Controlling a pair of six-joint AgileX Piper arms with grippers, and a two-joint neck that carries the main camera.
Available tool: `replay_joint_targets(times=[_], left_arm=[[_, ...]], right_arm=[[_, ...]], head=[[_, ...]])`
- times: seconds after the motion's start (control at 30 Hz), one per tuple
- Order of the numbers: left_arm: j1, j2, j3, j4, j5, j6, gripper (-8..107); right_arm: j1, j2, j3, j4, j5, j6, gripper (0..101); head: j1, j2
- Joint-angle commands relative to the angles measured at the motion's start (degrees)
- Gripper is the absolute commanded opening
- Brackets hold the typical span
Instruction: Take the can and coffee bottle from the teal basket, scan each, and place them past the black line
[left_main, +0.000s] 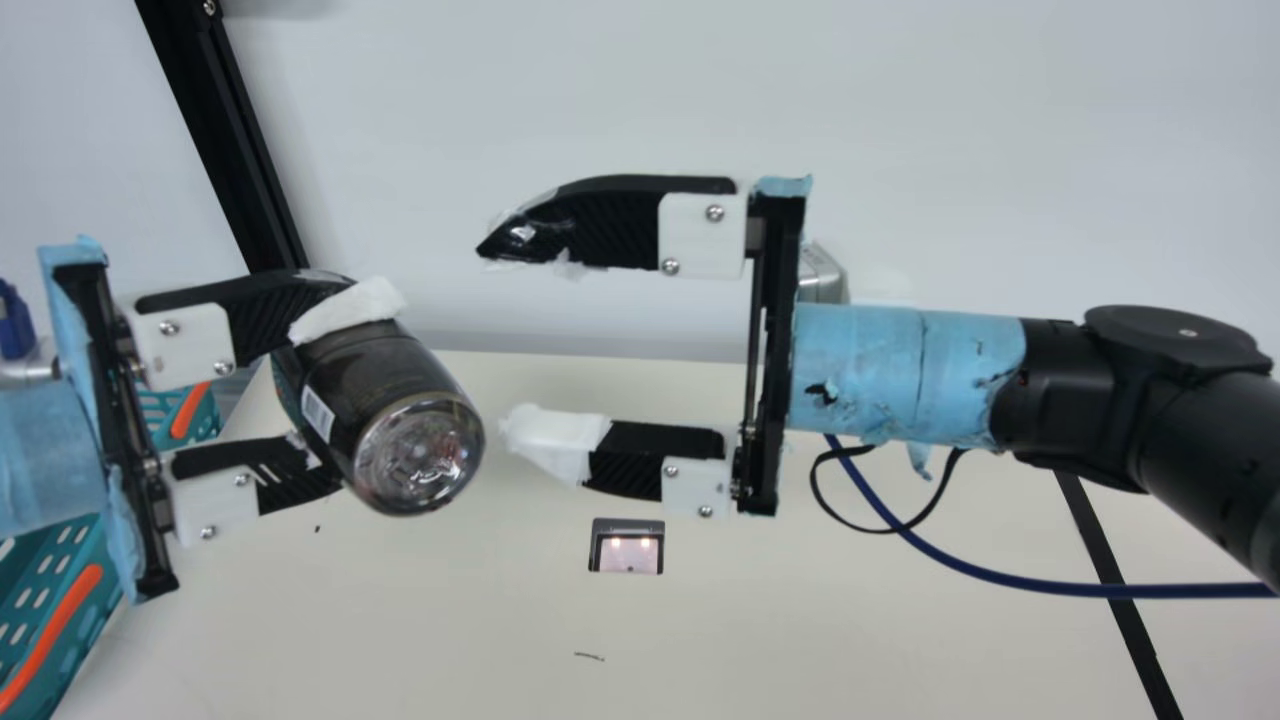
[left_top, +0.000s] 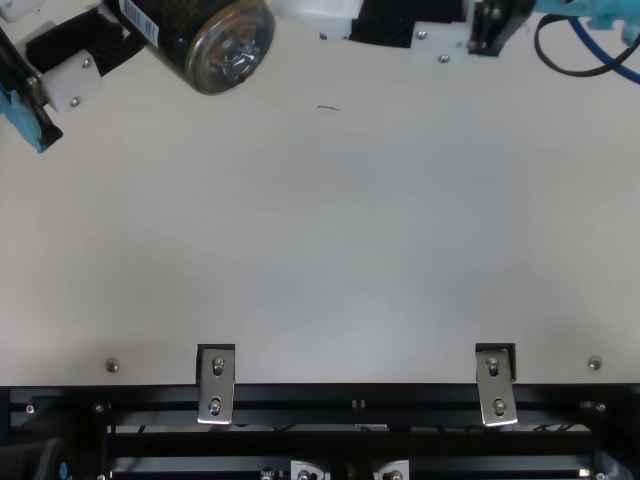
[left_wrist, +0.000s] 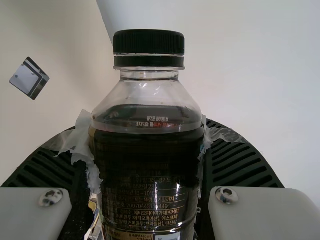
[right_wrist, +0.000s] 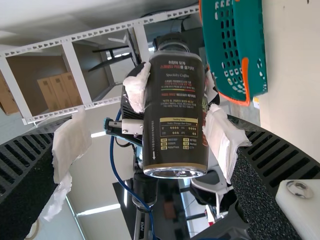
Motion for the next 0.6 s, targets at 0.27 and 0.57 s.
replay_joint_targets(times=[0.27, 0.57], left_arm=[[0.0, 0.0, 0.0, 0.0, 0.0, 0.0, 10], [0.0, 0.0, 0.0, 0.0, 0.0, 0.0, 10]], right_arm=[[4.55, 2.52, -0.85, 0.09, -1.11, 0.65, 101], [6.84, 3.77, -0.83, 0.85, -1.57, 0.74, 101]], head=[[-1.6, -0.19], [-1.6, -0.19]])
